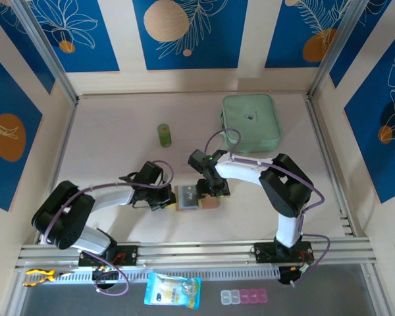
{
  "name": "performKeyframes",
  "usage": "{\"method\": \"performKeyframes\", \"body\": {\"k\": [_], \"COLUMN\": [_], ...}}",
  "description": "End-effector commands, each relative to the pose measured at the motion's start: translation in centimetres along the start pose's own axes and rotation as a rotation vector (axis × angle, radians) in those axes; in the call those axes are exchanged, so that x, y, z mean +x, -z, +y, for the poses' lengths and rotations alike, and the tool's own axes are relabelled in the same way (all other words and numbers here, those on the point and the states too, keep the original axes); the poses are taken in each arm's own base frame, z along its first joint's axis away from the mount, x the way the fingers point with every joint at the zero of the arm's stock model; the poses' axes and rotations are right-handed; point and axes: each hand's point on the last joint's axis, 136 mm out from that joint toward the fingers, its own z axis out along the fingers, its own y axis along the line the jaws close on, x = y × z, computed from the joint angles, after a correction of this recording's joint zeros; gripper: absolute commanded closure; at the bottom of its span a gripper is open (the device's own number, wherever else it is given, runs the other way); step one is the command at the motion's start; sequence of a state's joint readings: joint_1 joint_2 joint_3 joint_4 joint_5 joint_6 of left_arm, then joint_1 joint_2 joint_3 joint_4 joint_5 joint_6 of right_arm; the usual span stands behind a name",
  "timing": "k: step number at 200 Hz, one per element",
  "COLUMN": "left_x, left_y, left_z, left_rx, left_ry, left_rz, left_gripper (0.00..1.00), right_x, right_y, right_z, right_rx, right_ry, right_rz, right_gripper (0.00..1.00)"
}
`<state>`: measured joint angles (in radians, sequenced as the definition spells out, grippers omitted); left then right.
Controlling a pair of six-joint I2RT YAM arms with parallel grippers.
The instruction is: Take the credit cards out of the card holder
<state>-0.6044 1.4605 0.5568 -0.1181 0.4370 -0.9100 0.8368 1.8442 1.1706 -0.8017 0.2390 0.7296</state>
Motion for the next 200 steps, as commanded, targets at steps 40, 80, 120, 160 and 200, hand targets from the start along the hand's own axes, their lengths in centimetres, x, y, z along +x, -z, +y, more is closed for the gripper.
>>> {"method": "performKeyframes", "body": {"k": [40, 80, 120, 160, 200], "left_x": [-0.9, -1.4, -1.2, -0.9, -0.8], "left_y": [2.0, 2.1, 0.6, -0.1, -0.5], "left_z": [-0.5, -2.1, -2.0, -0.4, 0.0], "left_rx": [-0.065, -0.021, -0.016, -0.066, -0.073], "left_ry": [-0.059, -0.069, -0.058, -0.053, -0.046], "left_rz": [-0.067, -0.062, -0.026, -0.017, -0.008], "left_gripper": [1.00, 1.00, 1.00, 1.00, 1.00], "right_x": [1.9, 1.6, 1.4, 1.1, 0.8], "right_y": [-0.3, 0.7, 1.5, 3.2, 4.4], "right_z": [0.3, 0.5, 0.5, 0.6, 0.7], "right_rx": [-0.007, -0.028, -0.045, -0.071, -0.095], "right_ry": [0.012, 0.008, 0.000, -0.006, -0.002], "right_rz": [0.066, 0.042, 0.021, -0.014, -0.046], "right_gripper": [0.27, 0.28, 0.30, 0.32, 0.40]}}
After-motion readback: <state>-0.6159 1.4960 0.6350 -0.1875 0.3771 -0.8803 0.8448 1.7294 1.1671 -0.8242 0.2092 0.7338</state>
